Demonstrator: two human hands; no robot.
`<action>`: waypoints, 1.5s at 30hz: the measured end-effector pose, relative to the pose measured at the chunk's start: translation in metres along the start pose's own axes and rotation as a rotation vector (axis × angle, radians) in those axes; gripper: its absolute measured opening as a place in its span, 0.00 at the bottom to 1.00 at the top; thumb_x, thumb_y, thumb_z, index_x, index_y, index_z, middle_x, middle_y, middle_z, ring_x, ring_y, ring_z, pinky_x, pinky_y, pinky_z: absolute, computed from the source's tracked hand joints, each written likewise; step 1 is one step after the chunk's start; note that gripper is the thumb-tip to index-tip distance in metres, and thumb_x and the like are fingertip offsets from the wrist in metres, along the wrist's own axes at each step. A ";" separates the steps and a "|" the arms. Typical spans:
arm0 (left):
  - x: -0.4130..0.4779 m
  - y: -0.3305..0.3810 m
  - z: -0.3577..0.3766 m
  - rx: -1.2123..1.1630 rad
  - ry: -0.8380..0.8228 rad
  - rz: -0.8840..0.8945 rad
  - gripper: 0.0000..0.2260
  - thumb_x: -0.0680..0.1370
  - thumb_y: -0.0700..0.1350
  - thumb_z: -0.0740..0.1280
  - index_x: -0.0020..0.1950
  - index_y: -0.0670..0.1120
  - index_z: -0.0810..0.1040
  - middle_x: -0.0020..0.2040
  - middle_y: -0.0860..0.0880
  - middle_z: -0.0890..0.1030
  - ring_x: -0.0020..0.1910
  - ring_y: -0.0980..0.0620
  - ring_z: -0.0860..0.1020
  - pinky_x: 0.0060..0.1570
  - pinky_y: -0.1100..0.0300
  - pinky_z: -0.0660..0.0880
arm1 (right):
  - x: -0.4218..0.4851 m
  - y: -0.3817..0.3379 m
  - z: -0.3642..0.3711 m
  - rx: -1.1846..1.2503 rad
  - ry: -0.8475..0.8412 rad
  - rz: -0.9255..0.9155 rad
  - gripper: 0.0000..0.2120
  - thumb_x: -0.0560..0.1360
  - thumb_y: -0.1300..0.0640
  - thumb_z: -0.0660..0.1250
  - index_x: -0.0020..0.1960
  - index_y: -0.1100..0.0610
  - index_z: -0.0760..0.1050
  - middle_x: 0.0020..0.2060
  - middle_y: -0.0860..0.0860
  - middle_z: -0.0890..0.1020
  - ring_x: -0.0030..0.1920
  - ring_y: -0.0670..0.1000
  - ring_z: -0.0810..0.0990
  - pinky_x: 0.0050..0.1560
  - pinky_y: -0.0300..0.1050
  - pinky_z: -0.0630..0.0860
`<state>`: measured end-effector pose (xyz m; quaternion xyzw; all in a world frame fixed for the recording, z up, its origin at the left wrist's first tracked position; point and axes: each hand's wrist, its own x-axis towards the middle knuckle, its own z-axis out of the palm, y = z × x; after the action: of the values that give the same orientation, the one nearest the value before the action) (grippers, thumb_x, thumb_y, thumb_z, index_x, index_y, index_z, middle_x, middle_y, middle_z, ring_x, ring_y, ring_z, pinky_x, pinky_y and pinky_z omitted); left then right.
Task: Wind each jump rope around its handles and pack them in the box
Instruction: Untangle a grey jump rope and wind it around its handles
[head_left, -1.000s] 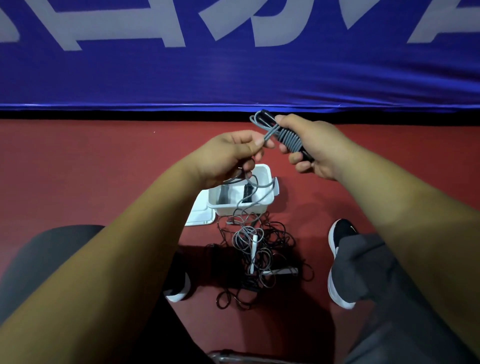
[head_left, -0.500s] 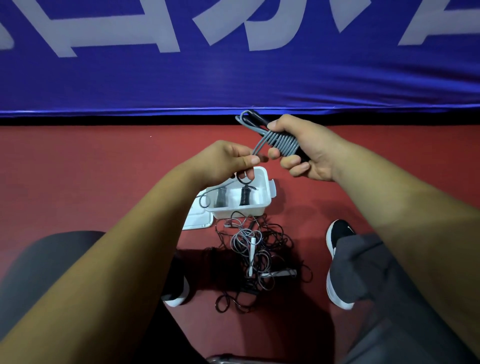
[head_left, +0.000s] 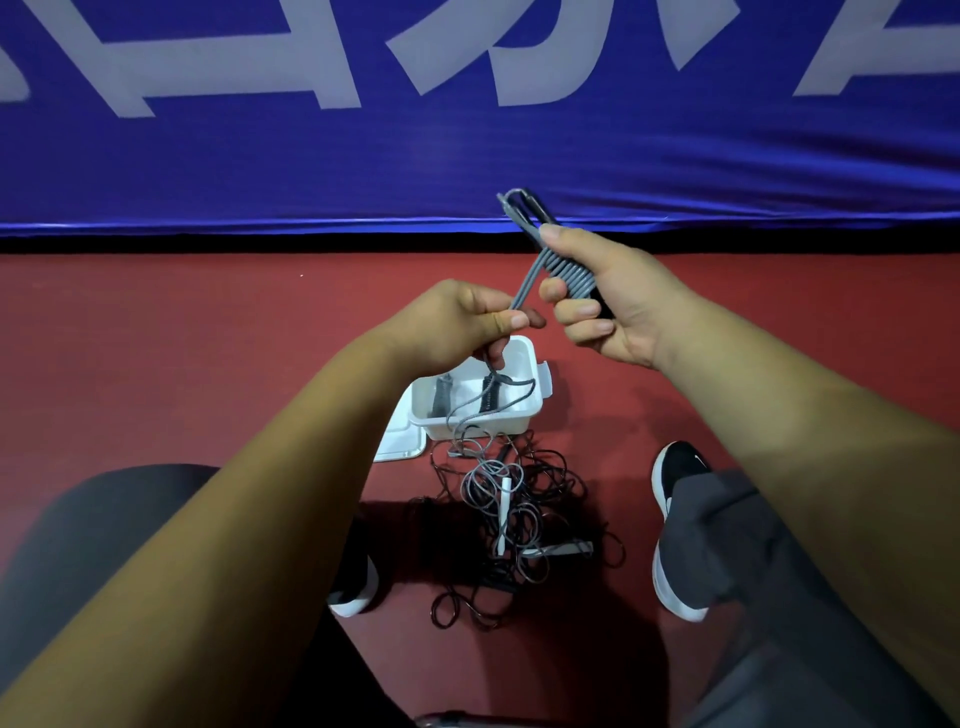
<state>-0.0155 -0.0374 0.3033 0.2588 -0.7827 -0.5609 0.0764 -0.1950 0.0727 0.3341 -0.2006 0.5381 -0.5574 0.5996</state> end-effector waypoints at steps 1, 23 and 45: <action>0.001 0.001 0.000 0.015 0.001 0.004 0.08 0.84 0.45 0.68 0.58 0.50 0.87 0.34 0.48 0.76 0.37 0.50 0.79 0.48 0.52 0.80 | 0.000 -0.001 0.000 -0.014 0.019 -0.010 0.10 0.80 0.46 0.72 0.52 0.49 0.74 0.35 0.50 0.75 0.26 0.44 0.60 0.21 0.37 0.52; 0.003 -0.024 -0.015 0.083 0.093 -0.095 0.08 0.84 0.43 0.69 0.50 0.53 0.87 0.46 0.45 0.87 0.48 0.49 0.84 0.58 0.52 0.82 | -0.013 0.002 0.006 -0.448 -0.128 0.055 0.12 0.83 0.48 0.66 0.57 0.56 0.80 0.49 0.62 0.88 0.28 0.48 0.74 0.24 0.35 0.65; -0.005 0.023 -0.015 0.177 0.143 0.114 0.07 0.76 0.41 0.78 0.52 0.49 0.90 0.42 0.59 0.84 0.46 0.60 0.83 0.54 0.66 0.78 | -0.003 0.030 -0.007 -0.820 -0.365 0.322 0.07 0.83 0.55 0.69 0.51 0.58 0.74 0.43 0.59 0.81 0.28 0.49 0.69 0.23 0.36 0.59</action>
<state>-0.0124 -0.0424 0.3303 0.2592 -0.8350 -0.4646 0.1407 -0.1871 0.0872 0.3079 -0.4296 0.6237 -0.1546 0.6344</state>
